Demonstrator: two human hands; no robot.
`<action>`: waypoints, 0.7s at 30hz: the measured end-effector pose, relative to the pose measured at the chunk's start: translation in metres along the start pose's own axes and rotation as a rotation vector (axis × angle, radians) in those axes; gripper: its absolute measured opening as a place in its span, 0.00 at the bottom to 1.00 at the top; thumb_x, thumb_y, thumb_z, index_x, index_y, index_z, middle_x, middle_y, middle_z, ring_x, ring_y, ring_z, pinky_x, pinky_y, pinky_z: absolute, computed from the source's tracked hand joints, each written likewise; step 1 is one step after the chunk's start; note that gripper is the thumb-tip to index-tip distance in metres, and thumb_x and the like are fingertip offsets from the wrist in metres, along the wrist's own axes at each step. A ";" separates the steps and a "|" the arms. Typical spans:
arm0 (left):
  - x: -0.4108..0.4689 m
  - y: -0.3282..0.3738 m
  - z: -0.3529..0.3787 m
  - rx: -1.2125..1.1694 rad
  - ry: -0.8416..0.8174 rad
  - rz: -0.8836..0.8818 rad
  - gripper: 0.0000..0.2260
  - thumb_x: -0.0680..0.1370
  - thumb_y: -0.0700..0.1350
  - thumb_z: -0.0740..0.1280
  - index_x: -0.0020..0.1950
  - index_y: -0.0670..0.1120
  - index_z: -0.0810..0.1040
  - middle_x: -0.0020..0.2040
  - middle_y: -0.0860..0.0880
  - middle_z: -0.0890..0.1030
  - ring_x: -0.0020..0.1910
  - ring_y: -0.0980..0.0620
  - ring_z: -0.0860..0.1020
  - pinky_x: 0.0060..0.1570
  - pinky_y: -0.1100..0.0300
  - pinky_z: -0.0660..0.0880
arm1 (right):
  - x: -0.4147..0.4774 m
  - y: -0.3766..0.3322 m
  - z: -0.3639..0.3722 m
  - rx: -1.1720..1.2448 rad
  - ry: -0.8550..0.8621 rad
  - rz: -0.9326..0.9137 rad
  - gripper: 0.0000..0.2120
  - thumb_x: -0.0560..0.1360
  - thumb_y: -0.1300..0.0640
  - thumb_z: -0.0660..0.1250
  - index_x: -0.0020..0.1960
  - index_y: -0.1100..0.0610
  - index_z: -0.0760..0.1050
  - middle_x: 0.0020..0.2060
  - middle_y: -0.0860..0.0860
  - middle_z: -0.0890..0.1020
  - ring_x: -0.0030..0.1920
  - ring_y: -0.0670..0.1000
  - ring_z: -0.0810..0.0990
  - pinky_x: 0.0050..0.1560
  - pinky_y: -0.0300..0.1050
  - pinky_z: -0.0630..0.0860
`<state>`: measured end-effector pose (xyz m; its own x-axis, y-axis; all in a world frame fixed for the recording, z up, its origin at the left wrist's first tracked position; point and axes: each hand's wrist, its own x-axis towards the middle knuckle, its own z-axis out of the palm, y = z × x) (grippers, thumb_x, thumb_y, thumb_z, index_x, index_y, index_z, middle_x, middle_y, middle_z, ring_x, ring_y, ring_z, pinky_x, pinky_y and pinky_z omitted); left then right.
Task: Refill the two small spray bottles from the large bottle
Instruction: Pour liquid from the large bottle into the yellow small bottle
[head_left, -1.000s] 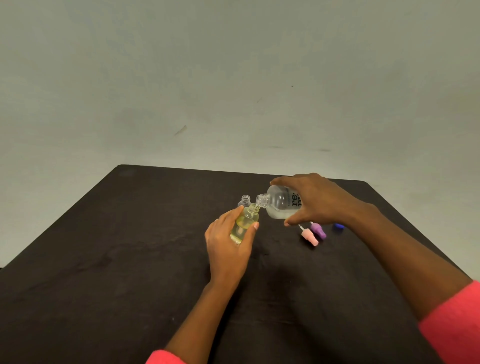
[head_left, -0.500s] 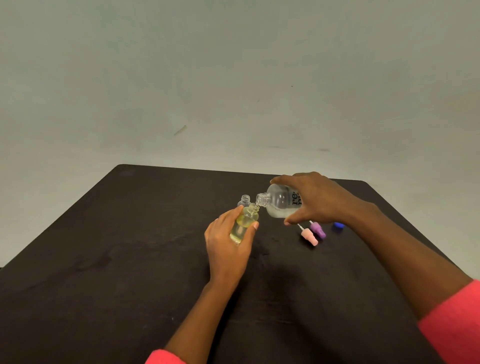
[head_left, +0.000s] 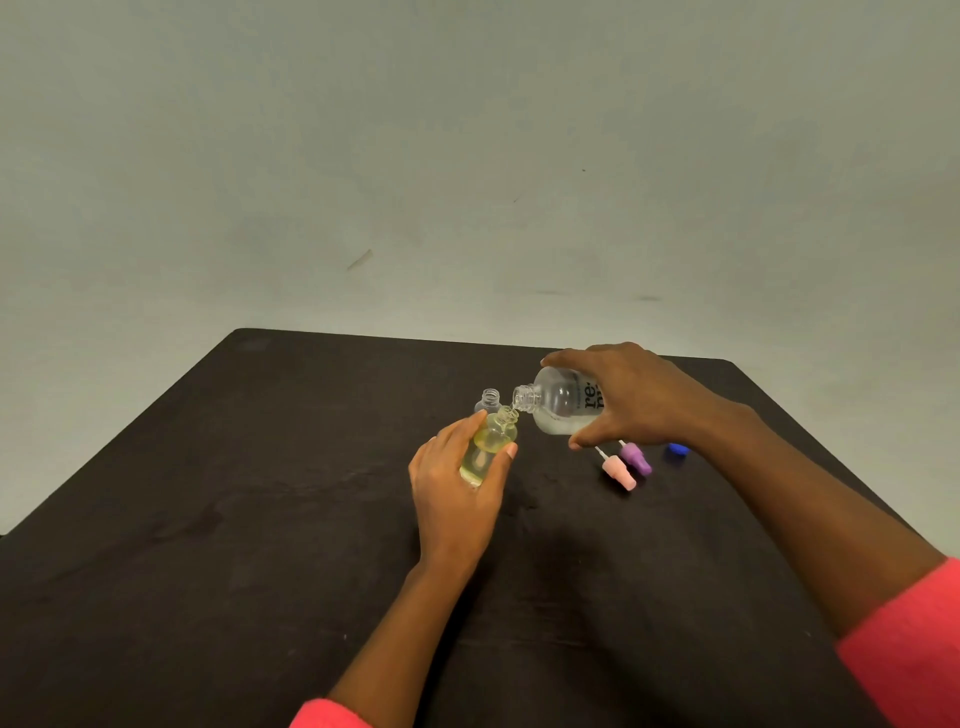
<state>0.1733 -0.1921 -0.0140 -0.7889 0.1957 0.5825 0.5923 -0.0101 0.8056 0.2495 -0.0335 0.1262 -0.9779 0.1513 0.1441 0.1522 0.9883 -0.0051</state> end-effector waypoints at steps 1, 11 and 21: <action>0.000 0.000 0.000 -0.001 0.000 -0.001 0.20 0.71 0.56 0.68 0.60 0.49 0.79 0.53 0.54 0.81 0.54 0.56 0.79 0.55 0.43 0.76 | 0.000 0.000 0.000 0.001 0.000 0.001 0.40 0.62 0.44 0.76 0.70 0.45 0.63 0.58 0.46 0.77 0.54 0.48 0.74 0.49 0.46 0.74; 0.000 0.000 0.000 0.005 -0.006 -0.001 0.20 0.71 0.56 0.68 0.60 0.49 0.79 0.53 0.54 0.81 0.53 0.56 0.79 0.55 0.43 0.76 | 0.000 0.001 -0.001 -0.001 -0.004 0.002 0.40 0.62 0.44 0.77 0.69 0.45 0.64 0.58 0.47 0.77 0.54 0.49 0.74 0.49 0.45 0.74; -0.001 0.000 0.000 -0.001 0.000 0.006 0.19 0.71 0.55 0.68 0.59 0.49 0.79 0.53 0.54 0.82 0.53 0.56 0.79 0.55 0.42 0.76 | 0.002 0.002 0.000 0.004 -0.002 0.003 0.40 0.61 0.44 0.77 0.69 0.44 0.64 0.56 0.47 0.78 0.52 0.49 0.74 0.47 0.46 0.74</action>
<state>0.1740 -0.1921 -0.0143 -0.7854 0.1953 0.5874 0.5970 -0.0123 0.8022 0.2477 -0.0307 0.1266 -0.9777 0.1539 0.1425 0.1542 0.9880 -0.0093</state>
